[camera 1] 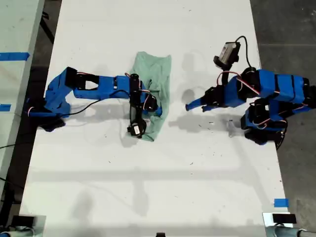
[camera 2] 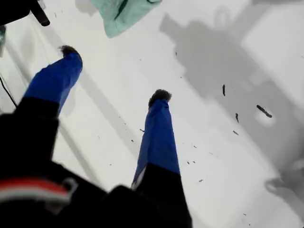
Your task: Fold tshirt
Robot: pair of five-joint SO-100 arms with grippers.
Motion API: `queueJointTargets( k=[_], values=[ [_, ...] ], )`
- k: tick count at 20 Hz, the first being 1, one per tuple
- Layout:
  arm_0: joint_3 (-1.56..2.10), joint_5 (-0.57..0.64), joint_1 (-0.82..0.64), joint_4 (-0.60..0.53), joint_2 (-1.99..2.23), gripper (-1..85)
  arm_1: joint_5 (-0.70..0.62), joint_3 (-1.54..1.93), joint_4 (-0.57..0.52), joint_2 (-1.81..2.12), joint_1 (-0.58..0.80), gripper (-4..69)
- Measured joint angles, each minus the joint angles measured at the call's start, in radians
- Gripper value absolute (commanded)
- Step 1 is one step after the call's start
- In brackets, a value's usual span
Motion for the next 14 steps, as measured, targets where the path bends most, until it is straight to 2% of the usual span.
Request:
queueJointTargets(
  k=[3, 9, 12, 14],
  values=[
    [0.006, -0.061, 0.0, 0.161, 0.031, 27.7, 0.002, 0.017, 0.0, 0.011, -0.005, 27.6],
    [0.046, -0.075, 0.014, 0.48, 0.331, 27.7, 0.005, 0.04, 0.002, 0.066, -0.005, 27.6],
    [0.143, -0.081, 0.028, 0.566, 0.526, 27.2, 0.025, 0.072, 0.044, 0.13, -0.005, 27.7],
    [0.313, -0.103, 0.04, 0.561, 0.673, 26.7, 0.044, 0.103, 0.084, 0.199, -0.014, 27.9]
  ],
)
